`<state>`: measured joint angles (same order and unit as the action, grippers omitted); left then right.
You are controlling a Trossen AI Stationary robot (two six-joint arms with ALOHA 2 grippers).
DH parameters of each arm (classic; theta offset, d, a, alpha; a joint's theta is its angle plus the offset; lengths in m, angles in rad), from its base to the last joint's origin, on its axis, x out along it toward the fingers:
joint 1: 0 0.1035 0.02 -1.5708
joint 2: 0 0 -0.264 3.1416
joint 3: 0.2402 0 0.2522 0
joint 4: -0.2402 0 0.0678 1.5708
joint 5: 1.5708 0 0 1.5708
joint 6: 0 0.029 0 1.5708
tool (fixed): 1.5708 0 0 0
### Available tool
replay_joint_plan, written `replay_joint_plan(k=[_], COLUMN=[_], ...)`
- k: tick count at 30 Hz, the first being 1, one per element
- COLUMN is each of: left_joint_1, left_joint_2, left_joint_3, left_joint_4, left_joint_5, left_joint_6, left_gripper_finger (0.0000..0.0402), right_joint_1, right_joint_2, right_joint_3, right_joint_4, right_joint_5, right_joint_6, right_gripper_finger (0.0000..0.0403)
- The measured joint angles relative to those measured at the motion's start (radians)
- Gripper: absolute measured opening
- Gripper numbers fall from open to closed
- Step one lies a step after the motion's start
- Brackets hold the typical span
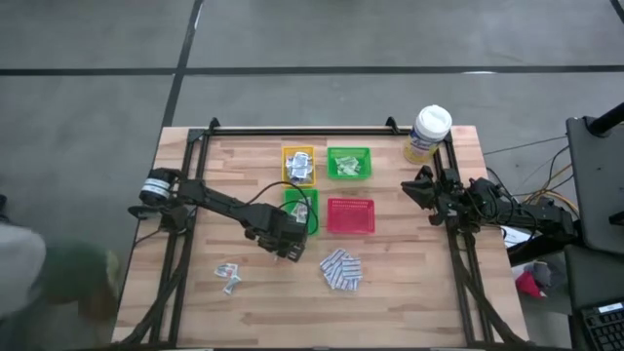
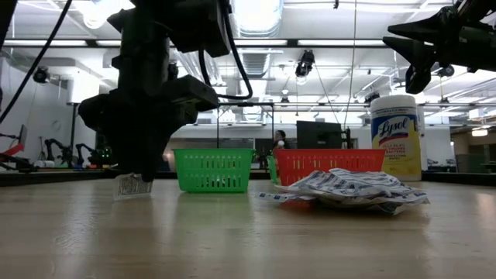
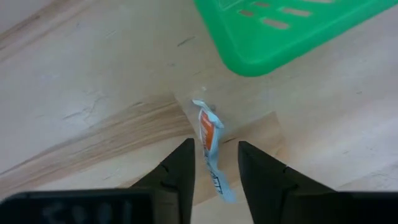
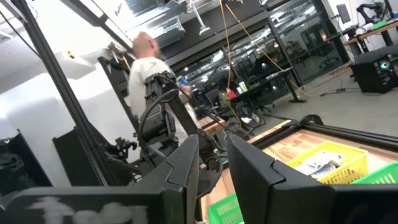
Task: Pick & Place First Aid Supplies
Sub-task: Put the orange ointment pack into the bottom green bin
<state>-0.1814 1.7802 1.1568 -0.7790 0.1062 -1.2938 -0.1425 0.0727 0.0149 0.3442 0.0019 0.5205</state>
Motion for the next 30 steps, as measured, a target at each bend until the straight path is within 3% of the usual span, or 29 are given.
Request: replay_joint_plan(k=[10,19,23,30], left_joint_1=[0.0,0.0,-0.002,-0.005], left_joint_2=[0.0,-0.011,-0.062,-0.189], left_joint_3=[0.0,0.0,0.0,0.005], left_joint_4=[-0.027,-0.043,-0.068,0.017], left_joint_5=[-0.032,-0.032,-0.01,0.007], left_joint_6=[0.012,0.066,0.177,0.523], left_gripper_finger=[0.0012,0.0001,0.0001,0.0], right_joint_1=[0.0,0.0,0.0,0.0], right_joint_2=[0.0,0.0,0.0,0.0], right_joint_3=[0.0,0.0,0.0,0.0], right_joint_4=[0.0,0.0,0.0,-0.005], right_joint_5=[0.0,0.0,0.0,0.0], right_joint_6=[0.0,0.0,0.0,0.0], right_gripper_finger=[0.007,0.0076,0.0081,0.0083])
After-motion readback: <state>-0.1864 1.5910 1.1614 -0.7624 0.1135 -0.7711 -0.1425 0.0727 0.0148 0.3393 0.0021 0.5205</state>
